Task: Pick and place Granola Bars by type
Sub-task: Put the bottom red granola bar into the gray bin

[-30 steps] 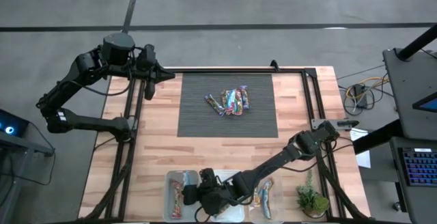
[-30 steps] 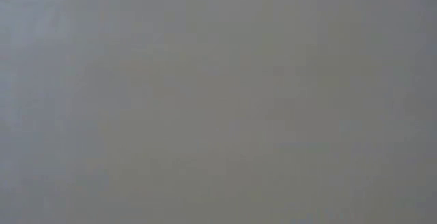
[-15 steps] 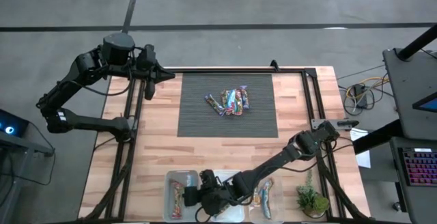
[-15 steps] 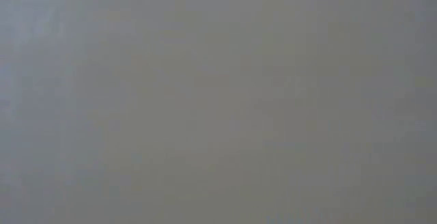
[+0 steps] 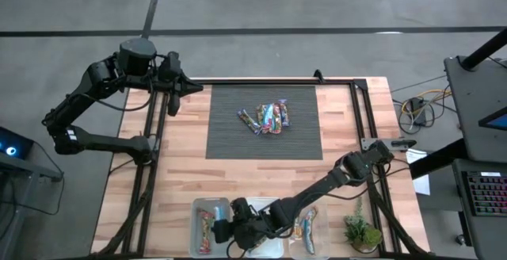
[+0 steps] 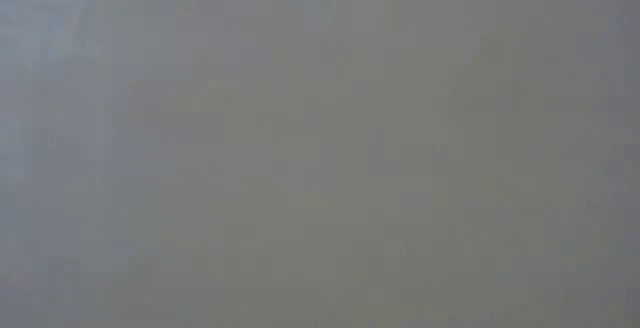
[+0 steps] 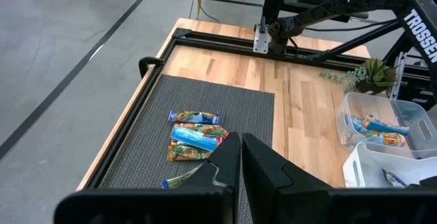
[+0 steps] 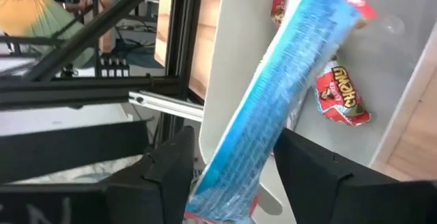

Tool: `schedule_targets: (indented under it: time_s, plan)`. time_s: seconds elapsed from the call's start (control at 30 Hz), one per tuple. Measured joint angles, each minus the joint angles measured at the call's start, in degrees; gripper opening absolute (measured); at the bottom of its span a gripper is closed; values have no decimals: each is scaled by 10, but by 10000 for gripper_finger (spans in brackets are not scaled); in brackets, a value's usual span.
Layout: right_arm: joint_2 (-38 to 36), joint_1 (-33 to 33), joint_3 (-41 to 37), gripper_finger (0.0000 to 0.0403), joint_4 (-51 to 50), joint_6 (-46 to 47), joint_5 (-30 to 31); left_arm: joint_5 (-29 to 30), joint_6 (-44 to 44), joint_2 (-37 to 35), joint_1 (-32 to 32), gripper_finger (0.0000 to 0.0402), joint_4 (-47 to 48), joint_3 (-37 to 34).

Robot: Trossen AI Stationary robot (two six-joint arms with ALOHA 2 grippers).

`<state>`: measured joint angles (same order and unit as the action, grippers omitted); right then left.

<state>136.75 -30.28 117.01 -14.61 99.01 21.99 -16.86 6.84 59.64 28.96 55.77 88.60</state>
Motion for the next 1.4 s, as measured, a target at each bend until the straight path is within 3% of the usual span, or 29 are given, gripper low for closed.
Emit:
schedule_targets:
  time_s: [0.97,1.4]
  plan:
    - [0,17,-35,192,34,-13,-13,0,0,0,0,0,-1,0]
    - [0,22,-42,271,34,-10,-38,0,0,0,0,0,-1,0]
